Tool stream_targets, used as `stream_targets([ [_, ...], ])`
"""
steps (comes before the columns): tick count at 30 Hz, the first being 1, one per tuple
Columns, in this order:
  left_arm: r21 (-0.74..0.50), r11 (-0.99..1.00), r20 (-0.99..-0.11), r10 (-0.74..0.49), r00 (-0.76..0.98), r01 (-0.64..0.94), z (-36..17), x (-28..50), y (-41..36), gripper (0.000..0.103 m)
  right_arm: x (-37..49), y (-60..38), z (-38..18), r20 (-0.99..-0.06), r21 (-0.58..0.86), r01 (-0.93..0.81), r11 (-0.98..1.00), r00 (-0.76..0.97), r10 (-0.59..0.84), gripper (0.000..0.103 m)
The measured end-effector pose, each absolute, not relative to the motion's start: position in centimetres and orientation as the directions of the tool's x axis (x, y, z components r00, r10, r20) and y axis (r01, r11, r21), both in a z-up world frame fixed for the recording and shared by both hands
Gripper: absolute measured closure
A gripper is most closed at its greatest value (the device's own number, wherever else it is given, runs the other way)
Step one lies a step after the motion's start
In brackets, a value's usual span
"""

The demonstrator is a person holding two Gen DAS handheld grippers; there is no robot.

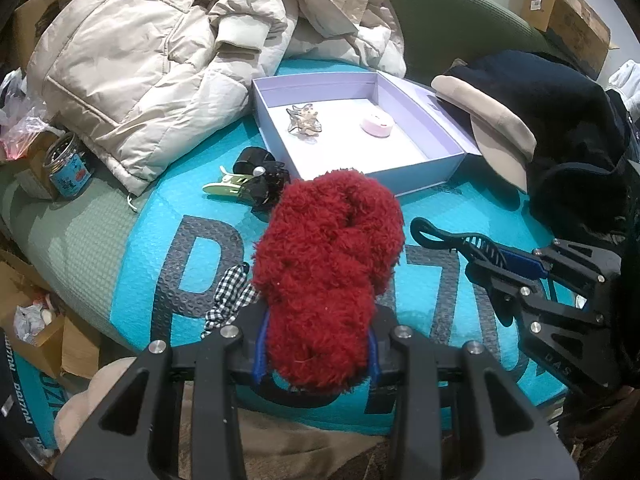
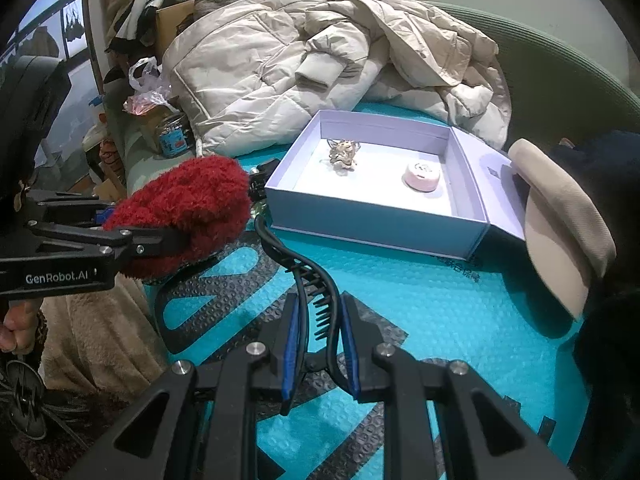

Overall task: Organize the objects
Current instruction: 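Lift and carry the red scrunchie and black claw clip toward the lavender box, then release the red scrunchie from the left tool while the right tool releases the claw clip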

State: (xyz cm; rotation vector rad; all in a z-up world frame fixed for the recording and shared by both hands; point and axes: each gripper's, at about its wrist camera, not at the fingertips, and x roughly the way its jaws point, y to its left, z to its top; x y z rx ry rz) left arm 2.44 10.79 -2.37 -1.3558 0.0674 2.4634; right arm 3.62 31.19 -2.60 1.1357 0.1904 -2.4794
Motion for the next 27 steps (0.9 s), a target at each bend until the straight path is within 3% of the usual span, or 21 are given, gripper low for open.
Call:
stream_targets([
  [27, -0.118, -0.925, -0.84, 0.286, -0.46, -0.36, -1.4, -7.3, 15.9, 0.069, -5.7, 32.5, -1.5, -0.741, 0.004, 0.43, -0.903, -0.605, -0.291, 0.084],
])
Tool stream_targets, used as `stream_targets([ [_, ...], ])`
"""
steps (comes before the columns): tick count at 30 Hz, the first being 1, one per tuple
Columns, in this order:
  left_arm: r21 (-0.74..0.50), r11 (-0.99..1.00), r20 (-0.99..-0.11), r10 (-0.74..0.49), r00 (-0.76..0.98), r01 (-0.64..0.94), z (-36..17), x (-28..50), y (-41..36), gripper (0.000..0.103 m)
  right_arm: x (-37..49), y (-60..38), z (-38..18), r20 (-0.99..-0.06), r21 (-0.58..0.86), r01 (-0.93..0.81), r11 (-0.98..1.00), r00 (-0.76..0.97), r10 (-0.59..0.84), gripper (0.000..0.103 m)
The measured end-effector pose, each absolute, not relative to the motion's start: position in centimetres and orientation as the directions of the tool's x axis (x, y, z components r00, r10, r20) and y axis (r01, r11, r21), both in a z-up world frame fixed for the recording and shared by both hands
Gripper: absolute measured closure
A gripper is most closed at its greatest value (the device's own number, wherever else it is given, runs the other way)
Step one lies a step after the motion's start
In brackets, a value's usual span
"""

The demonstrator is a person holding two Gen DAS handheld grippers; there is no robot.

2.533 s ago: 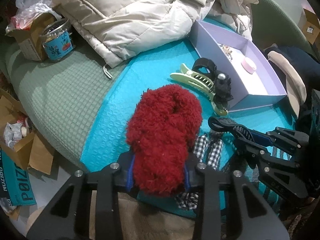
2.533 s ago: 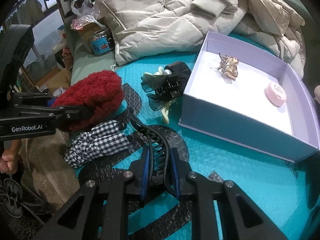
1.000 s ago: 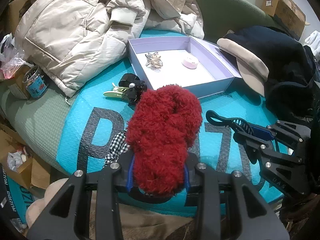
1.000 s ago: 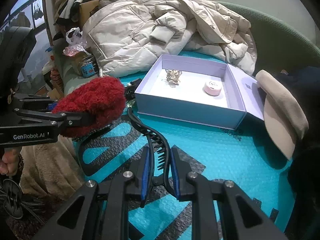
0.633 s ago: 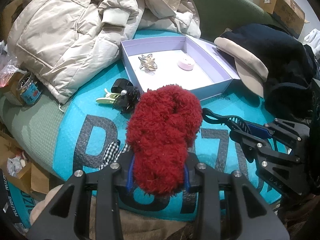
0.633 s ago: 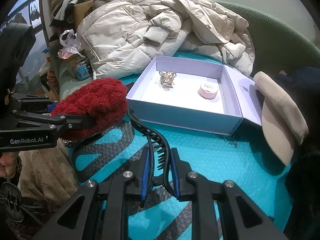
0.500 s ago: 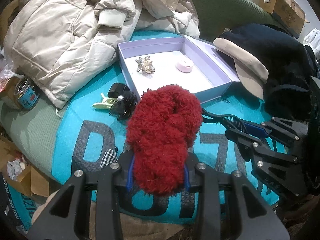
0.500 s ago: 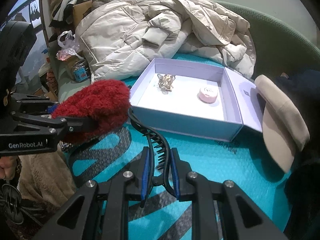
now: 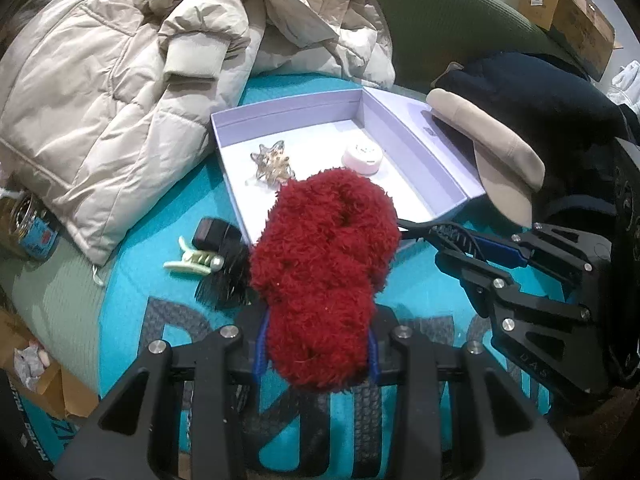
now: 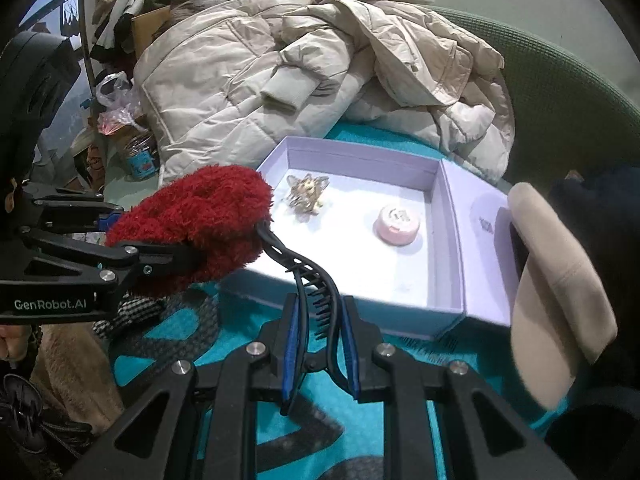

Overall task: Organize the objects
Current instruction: 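Release the red scrunchie from the left tool while the right tool releases the claw clip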

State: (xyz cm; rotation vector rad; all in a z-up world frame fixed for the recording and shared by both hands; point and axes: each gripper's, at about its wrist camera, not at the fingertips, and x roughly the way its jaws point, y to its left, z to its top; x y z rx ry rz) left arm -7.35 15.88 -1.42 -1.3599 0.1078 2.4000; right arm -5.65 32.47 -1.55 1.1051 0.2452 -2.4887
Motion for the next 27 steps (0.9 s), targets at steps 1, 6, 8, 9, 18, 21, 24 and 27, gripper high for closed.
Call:
stream_targets([
  [1, -0.118, -0.924, -0.84, 0.288, -0.46, -0.363, -1.4, -7.8, 16.1, 0.069, -6.0, 32.5, -1.5, -0.74, 0.0, 0.43, -0.903, -0.607, -0.289, 0.084],
  [6, -0.115, -0.922, -0.839, 0.29, -0.461, -0.37, -1.2, -10.1, 17.0, 0.069, -7.9, 32.8, -1.4, -0.736, -0.007, 0.425, -0.905, -0.615, -0.283, 0.084],
  [8, -0.116, -0.921, -0.839, 0.291, -0.46, -0.372, -1.2, -10.9, 17.2, 0.069, -8.7, 32.9, -1.4, -0.735, -0.011, 0.423, -0.906, -0.618, -0.28, 0.084],
  [9, -0.114, -0.92, -0.839, 0.291, -0.46, -0.375, -1.2, -11.4, 17.3, 0.069, -9.0, 32.9, -1.4, -0.734, -0.012, 0.421, -0.907, -0.619, -0.278, 0.084],
  [18, -0.089, -0.915, -0.839, 0.282, -0.465, -0.393, -1.4, -15.5, 18.5, 0.069, -12.6, 32.9, -1.5, -0.734, -0.035, 0.403, -0.915, -0.631, -0.249, 0.084],
  [21, -0.064, -0.916, -0.842, 0.263, -0.471, -0.396, -1.6, -17.0, 18.8, 0.069, -13.9, 32.8, -1.5, -0.734, -0.036, 0.395, -0.918, -0.634, -0.244, 0.084],
  [24, -0.058, -0.911, -0.84, 0.265, -0.473, -0.408, -1.7, -18.5, 18.9, 0.069, -15.0, 32.7, -1.5, -0.734, -0.042, 0.39, -0.92, -0.637, -0.236, 0.084],
  [27, -0.033, -0.905, -0.842, 0.254, -0.476, -0.425, -1.9, -19.6, 19.3, 0.069, -16.1, 32.6, -1.5, -0.736, -0.047, 0.388, -0.92, -0.636, -0.231, 0.084],
])
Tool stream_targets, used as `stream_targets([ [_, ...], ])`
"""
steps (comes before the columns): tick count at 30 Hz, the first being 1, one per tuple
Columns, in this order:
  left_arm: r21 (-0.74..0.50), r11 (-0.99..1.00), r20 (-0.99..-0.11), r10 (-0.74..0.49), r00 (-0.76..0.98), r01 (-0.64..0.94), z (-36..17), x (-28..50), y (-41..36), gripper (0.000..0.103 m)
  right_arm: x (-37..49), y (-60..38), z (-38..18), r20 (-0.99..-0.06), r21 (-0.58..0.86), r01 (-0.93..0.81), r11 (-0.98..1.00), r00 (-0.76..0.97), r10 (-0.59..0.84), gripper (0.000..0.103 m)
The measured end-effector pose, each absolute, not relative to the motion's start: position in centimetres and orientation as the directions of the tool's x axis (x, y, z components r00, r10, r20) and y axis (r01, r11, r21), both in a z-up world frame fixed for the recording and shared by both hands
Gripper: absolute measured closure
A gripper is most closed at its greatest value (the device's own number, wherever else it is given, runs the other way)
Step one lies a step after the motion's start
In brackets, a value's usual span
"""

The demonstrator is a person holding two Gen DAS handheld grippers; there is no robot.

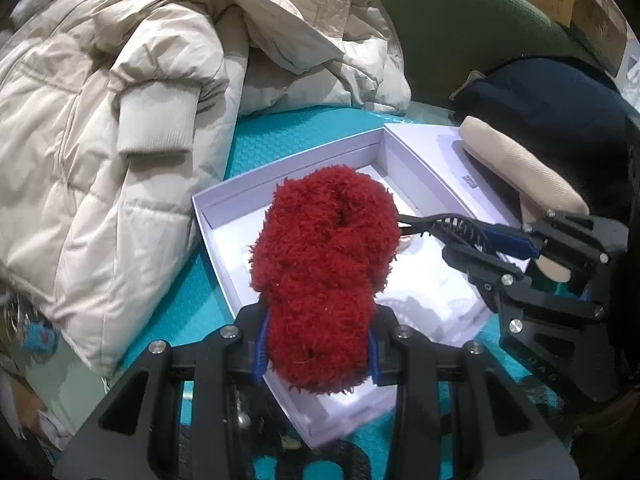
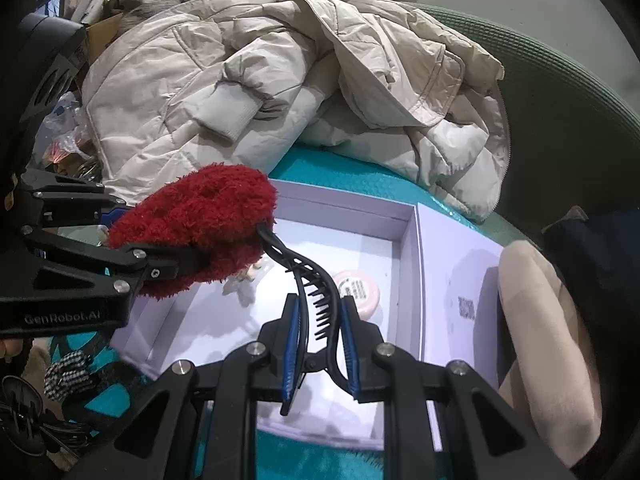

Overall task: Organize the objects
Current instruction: 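Release the red scrunchie from the left tool while the right tool releases the claw clip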

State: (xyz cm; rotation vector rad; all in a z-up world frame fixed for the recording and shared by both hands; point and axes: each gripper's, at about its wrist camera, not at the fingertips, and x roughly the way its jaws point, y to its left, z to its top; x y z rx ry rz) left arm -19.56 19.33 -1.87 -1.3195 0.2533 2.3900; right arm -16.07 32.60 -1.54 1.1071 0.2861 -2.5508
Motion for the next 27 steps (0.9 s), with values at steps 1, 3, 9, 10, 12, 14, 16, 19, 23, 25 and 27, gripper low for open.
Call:
stream_targets([
  [1, -0.027, -0.903, -0.842, 0.252, -0.477, -0.429, -1.9, -20.0, 19.4, 0.069, -16.5, 32.6, -1.6, -0.737, -0.05, 0.387, -0.921, -0.637, -0.227, 0.084],
  [3, -0.024, -0.901, -0.843, 0.252, -0.476, -0.434, -2.1, -20.8, 19.6, 0.069, -17.2, 32.5, -1.7, -0.739, -0.056, 0.387, -0.92, -0.636, -0.222, 0.084],
  [9, -0.025, -0.898, -0.849, 0.251, -0.465, -0.439, -2.9, -23.1, 20.1, 0.069, -19.2, 32.4, -1.8, -0.74, -0.081, 0.393, -0.916, -0.639, -0.208, 0.084],
  [10, -0.026, -0.898, -0.85, 0.251, -0.463, -0.44, -3.0, -23.4, 20.2, 0.069, -19.6, 32.4, -1.9, -0.741, -0.084, 0.393, -0.916, -0.639, -0.207, 0.084],
  [12, -0.017, -0.899, -0.852, 0.242, -0.464, -0.437, -3.4, -24.1, 20.5, 0.069, -20.2, 32.4, -2.1, -0.744, -0.083, 0.395, -0.915, -0.636, -0.206, 0.084],
  [14, -0.012, -0.9, -0.853, 0.237, -0.465, -0.435, -3.7, -24.8, 20.8, 0.069, -20.9, 32.4, -2.4, -0.748, -0.083, 0.389, -0.917, -0.633, -0.201, 0.084],
  [16, -0.019, -0.9, -0.857, 0.239, -0.457, -0.435, -4.2, -25.6, 21.0, 0.069, -21.6, 32.6, -2.7, -0.752, -0.077, 0.381, -0.921, -0.628, -0.198, 0.084],
  [19, -0.01, -0.897, -0.862, 0.232, -0.451, -0.442, -4.7, -26.5, 21.4, 0.068, -22.5, 32.8, -3.3, -0.761, -0.069, 0.368, -0.927, -0.62, -0.189, 0.084],
  [23, -0.021, -0.9, -0.871, 0.23, -0.434, -0.435, -5.6, -27.6, 21.9, 0.069, -23.1, 32.8, -3.9, -0.773, -0.074, 0.355, -0.932, -0.61, -0.171, 0.084],
  [25, -0.026, -0.898, -0.876, 0.232, -0.422, -0.439, -6.0, -28.0, 22.3, 0.069, -23.4, 32.9, -4.3, -0.781, -0.069, 0.342, -0.937, -0.603, -0.162, 0.084],
  [27, -0.012, -0.894, -0.878, 0.223, -0.423, -0.448, -6.3, -28.0, 22.7, 0.068, -23.5, 33.2, -4.5, -0.784, -0.063, 0.336, -0.94, -0.599, -0.161, 0.084],
])
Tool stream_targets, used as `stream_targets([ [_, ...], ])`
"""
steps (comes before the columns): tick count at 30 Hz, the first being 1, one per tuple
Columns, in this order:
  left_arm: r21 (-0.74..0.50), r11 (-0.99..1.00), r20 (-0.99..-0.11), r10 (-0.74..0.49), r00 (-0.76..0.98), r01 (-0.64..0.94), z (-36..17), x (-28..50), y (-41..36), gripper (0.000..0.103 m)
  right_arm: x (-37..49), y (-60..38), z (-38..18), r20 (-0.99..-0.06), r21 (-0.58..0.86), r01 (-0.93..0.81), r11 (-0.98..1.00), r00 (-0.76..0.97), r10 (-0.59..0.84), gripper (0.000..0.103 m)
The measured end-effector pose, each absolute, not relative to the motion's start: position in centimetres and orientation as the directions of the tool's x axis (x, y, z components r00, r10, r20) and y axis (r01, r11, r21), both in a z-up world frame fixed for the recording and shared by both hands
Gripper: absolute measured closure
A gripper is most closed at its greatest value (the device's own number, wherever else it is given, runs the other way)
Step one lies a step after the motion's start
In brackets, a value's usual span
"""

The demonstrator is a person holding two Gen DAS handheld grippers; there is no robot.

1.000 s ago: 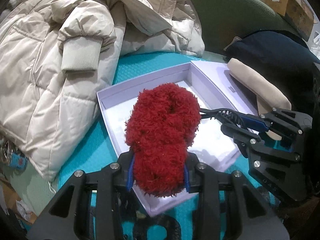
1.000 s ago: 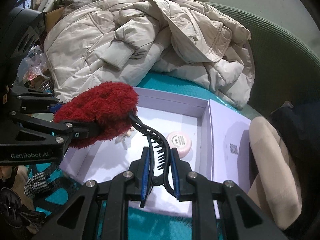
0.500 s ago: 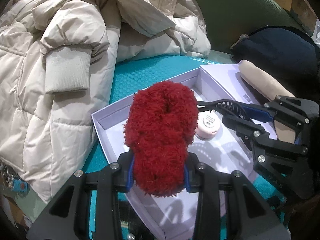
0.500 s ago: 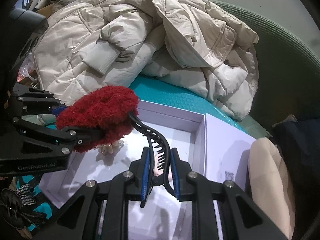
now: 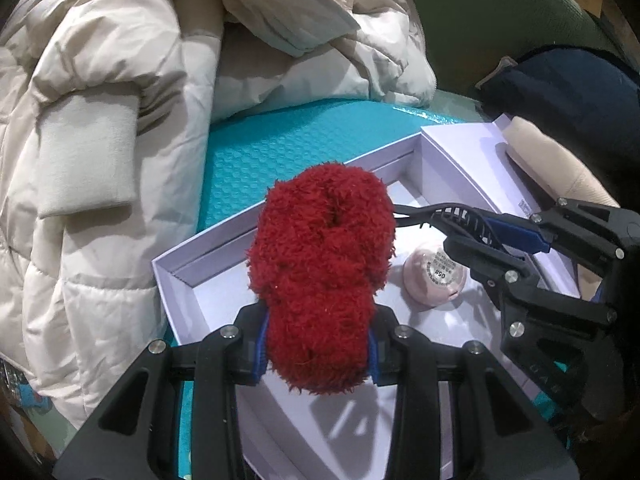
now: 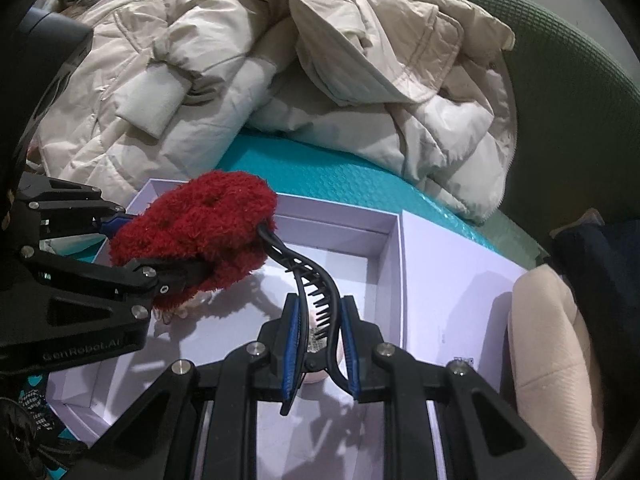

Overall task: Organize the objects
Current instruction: 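Release the red scrunchie from the left tool while the right tool releases the claw clip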

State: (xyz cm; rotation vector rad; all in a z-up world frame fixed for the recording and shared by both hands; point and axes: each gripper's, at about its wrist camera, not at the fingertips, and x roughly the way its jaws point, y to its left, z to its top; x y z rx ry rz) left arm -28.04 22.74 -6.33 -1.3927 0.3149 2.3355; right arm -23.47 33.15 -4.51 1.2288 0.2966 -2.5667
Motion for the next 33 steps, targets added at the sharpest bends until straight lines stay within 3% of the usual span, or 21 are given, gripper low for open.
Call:
stream_targets([
  [8, -0.011, -0.894, -0.888, 0.214, -0.406, -0.448, -7.7, -28.1, 23.2, 0.067, -23.8, 33.5, -5.7, -0.808, -0.045, 0.324, -0.945, -0.568, -0.156, 0.084],
  [12, -0.021, -0.899, -0.887, 0.219, -0.407, -0.437, -7.7, -28.2, 23.1, 0.061, -23.8, 33.5, -6.0, -0.812, -0.049, 0.319, -0.946, -0.565, -0.149, 0.083],
  [15, -0.017, -0.903, -0.89, 0.21, -0.405, -0.43, -7.8, -28.1, 23.2, 0.055, -23.8, 33.5, -6.1, -0.815, -0.063, 0.321, -0.945, -0.563, -0.137, 0.079],
  [19, -0.007, -0.912, -0.901, 0.183, -0.393, -0.409, -7.9, -28.2, 23.2, 0.051, -23.8, 33.4, -5.8, -0.816, -0.083, 0.317, -0.945, -0.566, -0.118, 0.067],
  [33, -0.015, -0.93, -0.879, 0.188, -0.438, -0.368, -4.1, -26.0, 22.3, 0.047, -22.1, 33.6, -2.9, -0.79, -0.099, 0.31, -0.945, -0.602, -0.115, 0.066],
])
